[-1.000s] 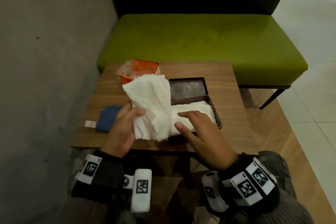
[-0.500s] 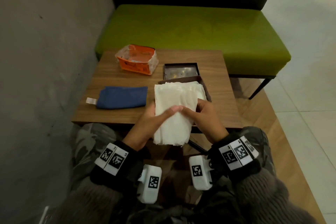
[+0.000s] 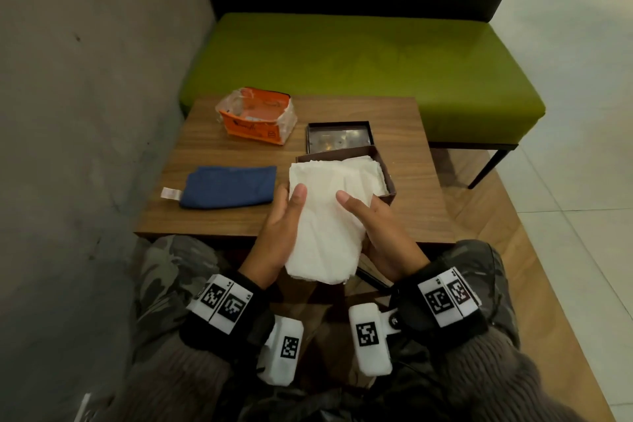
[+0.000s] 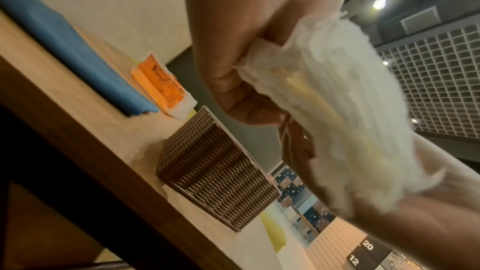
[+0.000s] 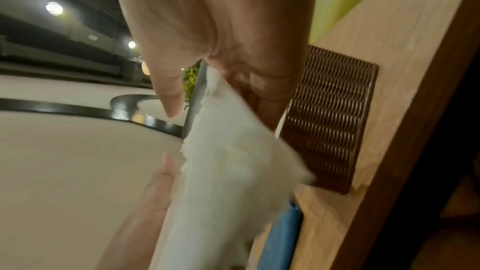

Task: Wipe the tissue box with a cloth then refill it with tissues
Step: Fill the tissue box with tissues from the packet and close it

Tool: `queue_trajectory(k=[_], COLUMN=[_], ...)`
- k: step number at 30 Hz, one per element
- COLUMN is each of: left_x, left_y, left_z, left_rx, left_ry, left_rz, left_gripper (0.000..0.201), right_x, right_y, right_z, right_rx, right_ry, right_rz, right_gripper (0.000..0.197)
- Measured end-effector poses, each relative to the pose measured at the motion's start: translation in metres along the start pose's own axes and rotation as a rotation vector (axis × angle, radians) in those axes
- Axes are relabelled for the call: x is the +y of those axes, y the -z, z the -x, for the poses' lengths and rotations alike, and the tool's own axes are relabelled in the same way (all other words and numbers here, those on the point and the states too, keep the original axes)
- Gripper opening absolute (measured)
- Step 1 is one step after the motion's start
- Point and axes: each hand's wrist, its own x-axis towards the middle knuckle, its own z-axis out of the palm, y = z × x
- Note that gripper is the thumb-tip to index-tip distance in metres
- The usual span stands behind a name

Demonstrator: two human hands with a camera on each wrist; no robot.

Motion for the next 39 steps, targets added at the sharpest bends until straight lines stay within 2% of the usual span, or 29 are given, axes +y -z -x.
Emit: queue_trajectory(k=[1,4,7,11,12,14,17,19,24,26,29,34,37,39], left_x=[0.000,0.001,-0.002,-0.002,0.000,0.002,-0.002,-0.009,-0.014,-0.014,-0.016,-0.020,-0.017,-0.011], left_y=[-0.003,-0.010,-0.002,-0.005,-0.005,0.003,0.016,0.011,0.010,0.017,0.012,0.010,0.013,0.013], left_z=[0.001,-0.001,-0.009,-0.009,-0.009,-0.011,-0.010,-0.003,-0.005,-0.008,-0.009,-0.015,-0.021,-0.034], left_rx=[-0.008,-0.037,-0.021,-0.139,-0.117,-0.051,-0.136,-0.180,0.060,0.111,0.086,0.126,0.094,0.102], left_ry=[0.006,0.020,0.009,0.058,0.084,0.154,0.164,0.162,0.103,0.071,0.010,0.035,0.051,0.008], left_rz=[0.004,0.022,-0.018,-0.147,-0.150,-0.018,0.201,0.295,0.325,0.209,0.006,0.031,-0.045,-0.092], left_gripper=[0.025,0.018,0.024,0.031,0.032,0.037,0.060,0.062,0.044,0.037,0.035,0.040,0.047,0.050], right_x=[0.001,0.003,0.000,0.002,0.002,-0.001,-0.007,-0.008,-0.010,-0.014,-0.012,-0.010,-0.020,-0.033], right_y=[-0.002,-0.008,-0.004,-0.007,-0.006,-0.001,0.011,0.010,0.012,0.018,0.013,0.011,0.022,0.028], right_z=[0.000,0.001,0.002,-0.002,-0.003,-0.005,-0.009,-0.011,-0.010,-0.009,-0.014,-0.014,-0.015,-0.022], right_rx=[-0.010,-0.021,-0.031,0.012,0.032,0.092,0.179,0.201,0.175,0.185,0.270,0.257,0.232,0.265], right_ry=[-0.008,-0.028,-0.040,-0.054,-0.053,-0.038,0.020,0.052,-0.003,-0.005,0.038,-0.015,-0.043,0.004], right_rz=[-0.019,-0.038,-0.022,0.074,0.081,0.023,-0.120,-0.175,-0.223,-0.117,0.178,0.228,0.372,0.433], right_gripper=[0.039,0.032,0.034,0.036,0.033,0.030,0.041,0.045,0.046,0.053,0.067,0.074,0.060,0.040])
